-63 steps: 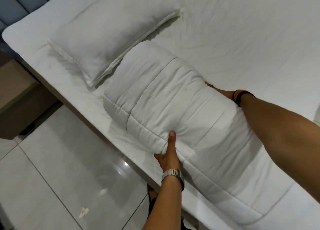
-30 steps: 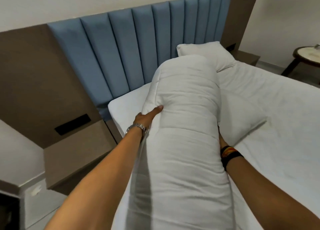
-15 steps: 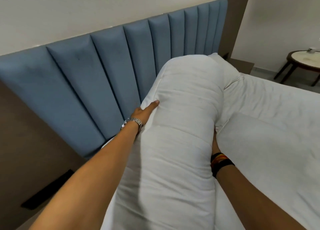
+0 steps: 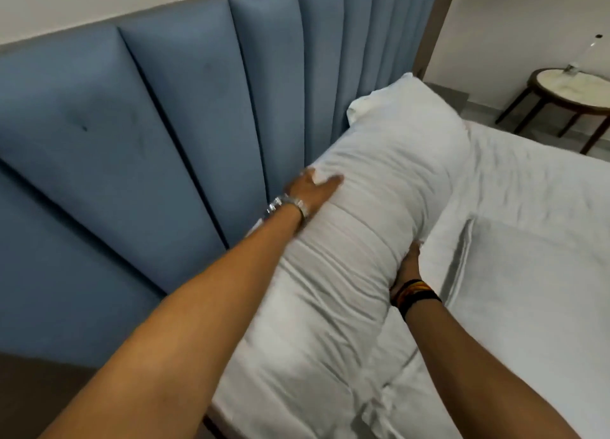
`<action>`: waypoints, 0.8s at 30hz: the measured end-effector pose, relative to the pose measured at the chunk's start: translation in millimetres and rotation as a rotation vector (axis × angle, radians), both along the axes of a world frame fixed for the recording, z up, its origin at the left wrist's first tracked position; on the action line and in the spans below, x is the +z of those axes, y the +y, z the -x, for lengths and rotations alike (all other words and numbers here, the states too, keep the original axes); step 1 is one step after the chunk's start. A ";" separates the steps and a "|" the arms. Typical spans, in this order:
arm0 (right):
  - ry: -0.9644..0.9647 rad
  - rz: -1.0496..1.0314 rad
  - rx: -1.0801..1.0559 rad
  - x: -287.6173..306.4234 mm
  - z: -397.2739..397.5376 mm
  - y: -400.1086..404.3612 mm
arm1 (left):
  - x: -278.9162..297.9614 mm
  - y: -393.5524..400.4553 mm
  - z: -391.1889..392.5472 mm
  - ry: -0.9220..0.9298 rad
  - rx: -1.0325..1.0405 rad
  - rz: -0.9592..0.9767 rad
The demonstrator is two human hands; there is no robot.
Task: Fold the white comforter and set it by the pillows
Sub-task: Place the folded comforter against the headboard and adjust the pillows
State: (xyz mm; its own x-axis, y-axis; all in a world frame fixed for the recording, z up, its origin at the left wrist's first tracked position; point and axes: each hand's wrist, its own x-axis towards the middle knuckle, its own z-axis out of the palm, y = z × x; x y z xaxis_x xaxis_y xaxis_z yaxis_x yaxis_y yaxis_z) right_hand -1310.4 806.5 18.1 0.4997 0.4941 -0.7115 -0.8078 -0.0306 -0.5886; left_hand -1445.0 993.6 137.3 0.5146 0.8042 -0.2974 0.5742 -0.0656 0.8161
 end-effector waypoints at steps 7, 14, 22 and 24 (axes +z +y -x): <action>-0.652 0.586 0.124 -32.3 25.8 61.1 | -146.5 -38.4 58.2 0.422 -0.284 -0.441; -1.382 0.807 0.663 -16.5 -15.8 153.4 | -156.5 -47.6 63.1 0.452 -0.173 -0.636; -1.376 1.019 0.895 -113.6 -50.5 180.2 | -243.2 -55.7 64.3 0.365 -0.109 -0.674; -1.353 1.032 0.909 -132.4 -56.2 181.3 | -263.8 -51.4 59.6 0.366 -0.110 -0.692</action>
